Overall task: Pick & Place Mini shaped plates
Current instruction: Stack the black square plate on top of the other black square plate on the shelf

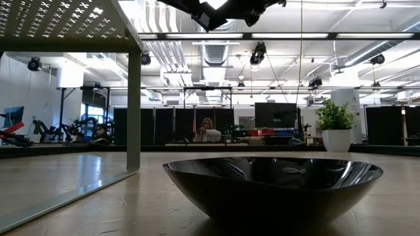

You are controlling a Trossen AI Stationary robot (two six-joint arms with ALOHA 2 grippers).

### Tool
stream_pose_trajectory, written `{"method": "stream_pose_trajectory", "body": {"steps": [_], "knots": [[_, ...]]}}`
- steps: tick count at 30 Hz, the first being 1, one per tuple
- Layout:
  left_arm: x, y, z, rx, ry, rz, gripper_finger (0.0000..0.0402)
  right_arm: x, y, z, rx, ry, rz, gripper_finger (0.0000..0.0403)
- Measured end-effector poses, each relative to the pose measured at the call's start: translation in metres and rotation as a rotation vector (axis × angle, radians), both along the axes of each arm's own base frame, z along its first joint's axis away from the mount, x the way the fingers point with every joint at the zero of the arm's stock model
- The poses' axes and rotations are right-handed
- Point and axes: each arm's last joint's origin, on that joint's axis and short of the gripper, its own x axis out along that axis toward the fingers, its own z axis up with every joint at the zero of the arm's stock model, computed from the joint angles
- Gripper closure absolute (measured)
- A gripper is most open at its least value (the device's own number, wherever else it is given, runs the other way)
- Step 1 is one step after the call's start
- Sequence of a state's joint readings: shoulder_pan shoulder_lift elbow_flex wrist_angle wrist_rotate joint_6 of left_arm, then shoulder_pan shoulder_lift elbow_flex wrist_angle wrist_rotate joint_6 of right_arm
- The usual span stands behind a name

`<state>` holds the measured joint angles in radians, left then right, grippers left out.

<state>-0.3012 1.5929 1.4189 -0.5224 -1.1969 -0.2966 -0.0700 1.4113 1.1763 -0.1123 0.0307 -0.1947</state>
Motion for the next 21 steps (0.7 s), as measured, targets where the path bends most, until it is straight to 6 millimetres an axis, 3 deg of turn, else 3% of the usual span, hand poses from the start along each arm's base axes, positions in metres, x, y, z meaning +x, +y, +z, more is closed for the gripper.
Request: {"method": "stream_pose_trajectory", "body": {"steps": [8, 16, 21], "knots": [[0.0, -0.0001, 0.0, 0.004, 0.005, -0.002, 0.0395, 0.0, 0.0001, 0.0004, 0.0, -0.001, 0.001, 0.0392], [0.0, 0.0, 0.0, 0.0, 0.002, -0.002, 0.04, 0.0, 0.0, 0.0008, 0.032, -0.003, -0.011, 0.0391], [0.0001, 0.0, -0.0002, -0.006, 0.002, -0.007, 0.0401, -0.0002, 0.0005, 0.0042, 0.017, 0.003, 0.003, 0.037]]}}
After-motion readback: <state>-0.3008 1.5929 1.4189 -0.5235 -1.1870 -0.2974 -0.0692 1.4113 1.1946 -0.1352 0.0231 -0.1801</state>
